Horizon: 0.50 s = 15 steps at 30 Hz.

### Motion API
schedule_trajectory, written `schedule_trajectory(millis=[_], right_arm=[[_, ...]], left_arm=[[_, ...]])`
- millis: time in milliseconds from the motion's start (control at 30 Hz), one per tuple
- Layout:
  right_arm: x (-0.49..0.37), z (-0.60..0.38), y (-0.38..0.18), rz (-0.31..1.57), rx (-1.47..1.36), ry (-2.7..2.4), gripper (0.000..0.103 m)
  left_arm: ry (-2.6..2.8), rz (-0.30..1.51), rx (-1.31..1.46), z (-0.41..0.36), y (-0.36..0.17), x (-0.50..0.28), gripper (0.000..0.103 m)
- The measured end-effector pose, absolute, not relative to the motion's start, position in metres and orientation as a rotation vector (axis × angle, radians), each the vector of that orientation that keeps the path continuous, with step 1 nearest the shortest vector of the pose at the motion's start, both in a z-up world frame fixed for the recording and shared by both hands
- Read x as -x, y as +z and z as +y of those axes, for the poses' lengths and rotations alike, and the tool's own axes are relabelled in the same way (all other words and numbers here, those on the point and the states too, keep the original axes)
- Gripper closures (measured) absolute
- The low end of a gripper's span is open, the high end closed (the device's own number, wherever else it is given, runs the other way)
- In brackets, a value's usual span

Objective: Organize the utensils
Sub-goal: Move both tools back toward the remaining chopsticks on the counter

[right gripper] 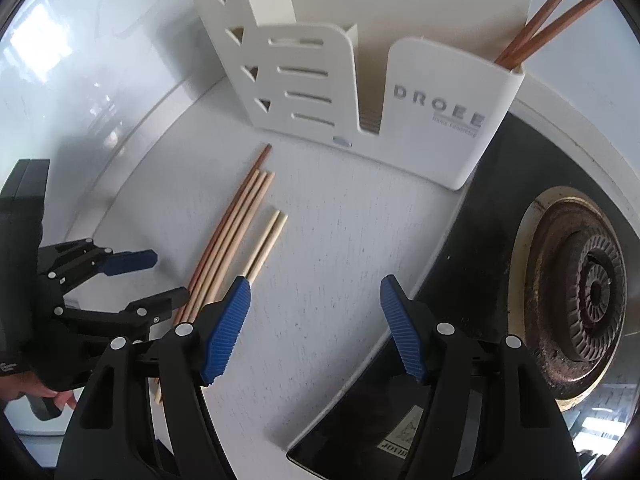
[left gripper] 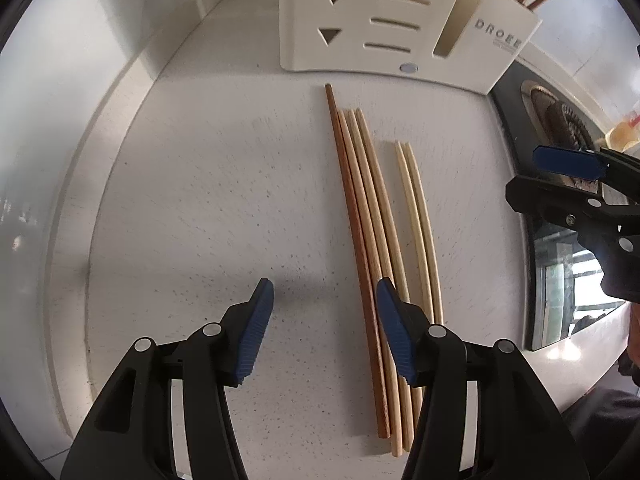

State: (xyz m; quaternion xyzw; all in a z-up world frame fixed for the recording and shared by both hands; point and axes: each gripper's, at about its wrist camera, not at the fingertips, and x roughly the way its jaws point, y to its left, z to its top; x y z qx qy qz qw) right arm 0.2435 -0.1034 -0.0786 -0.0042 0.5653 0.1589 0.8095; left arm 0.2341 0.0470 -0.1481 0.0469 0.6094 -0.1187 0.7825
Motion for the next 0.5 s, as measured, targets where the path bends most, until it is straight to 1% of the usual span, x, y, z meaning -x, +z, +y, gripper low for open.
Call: schedule_trajectory(millis=[33,133,267,500], right_arm=[[-0.246,-0.102,-0.080,1.215,0.009,0.340,0.036],[-0.246,-0.096,-0.084,1.223,0.043,0.345,0.036],[-0.246,-0.089,-0.084,1.219,0.074,0.363,0.036],[-0.252,-0.087,-0.091,1.252,0.062,0.362,0.036]], left_arm=[[-0.243,1.318,-0.107,0.048,-0.149,-0.234,0.043],[-0.239,1.332,-0.106,0.047,-0.148,-0.234,0.043],[-0.237,1.333,-0.135,0.045,-0.148,-0.235,0.035],[-0.207,1.365,-0.117,0.057,-0.150,-0.242,0.036]])
